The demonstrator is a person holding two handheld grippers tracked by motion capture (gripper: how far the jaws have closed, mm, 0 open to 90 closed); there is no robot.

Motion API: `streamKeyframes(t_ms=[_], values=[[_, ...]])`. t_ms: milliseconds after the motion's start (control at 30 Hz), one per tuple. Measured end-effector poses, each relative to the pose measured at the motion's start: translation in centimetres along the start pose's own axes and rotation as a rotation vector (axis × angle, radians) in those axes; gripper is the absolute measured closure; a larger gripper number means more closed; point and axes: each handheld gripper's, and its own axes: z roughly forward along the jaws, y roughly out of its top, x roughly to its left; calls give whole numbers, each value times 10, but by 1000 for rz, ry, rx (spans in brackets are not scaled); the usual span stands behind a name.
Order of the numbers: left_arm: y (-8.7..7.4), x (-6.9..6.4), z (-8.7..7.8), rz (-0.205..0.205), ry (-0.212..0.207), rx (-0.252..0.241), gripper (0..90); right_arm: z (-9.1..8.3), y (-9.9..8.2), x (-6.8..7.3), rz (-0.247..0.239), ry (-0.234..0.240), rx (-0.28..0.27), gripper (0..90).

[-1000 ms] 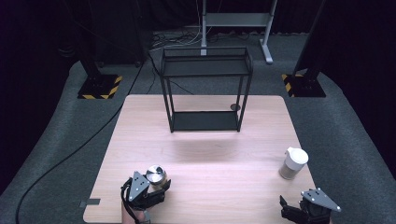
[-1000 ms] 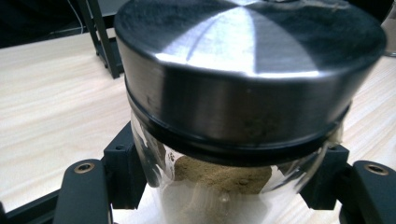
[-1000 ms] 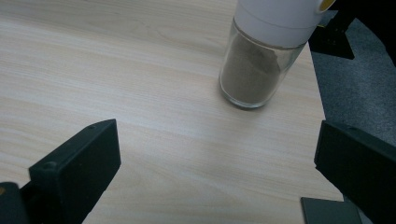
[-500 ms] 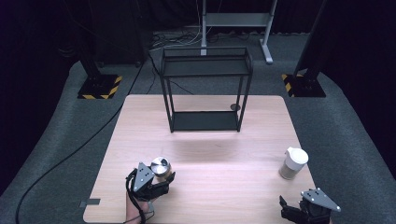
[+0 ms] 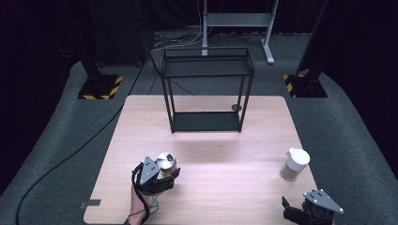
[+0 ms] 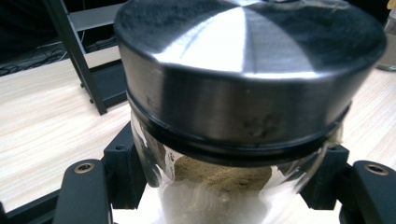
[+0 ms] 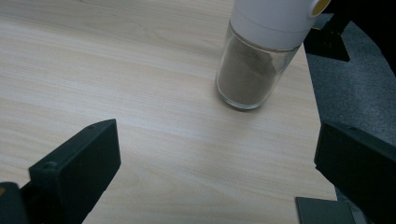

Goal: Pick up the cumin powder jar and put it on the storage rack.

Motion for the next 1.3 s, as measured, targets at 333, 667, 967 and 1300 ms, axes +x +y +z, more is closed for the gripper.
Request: streamKeyframes(t_ms=[333, 667, 967, 1300], values=[[17, 7, 18, 12, -16, -4, 309, 0, 0, 0, -6, 0, 3, 0], [26, 12, 29, 22, -21, 3, 309, -1, 0, 1, -11, -11, 1, 0], [35, 17, 36, 32, -26, 4, 308, -2, -1, -1, -5, -4, -4, 0], [48, 23, 47, 41, -27, 8, 309, -1, -1, -4, 4, 0, 3, 0]])
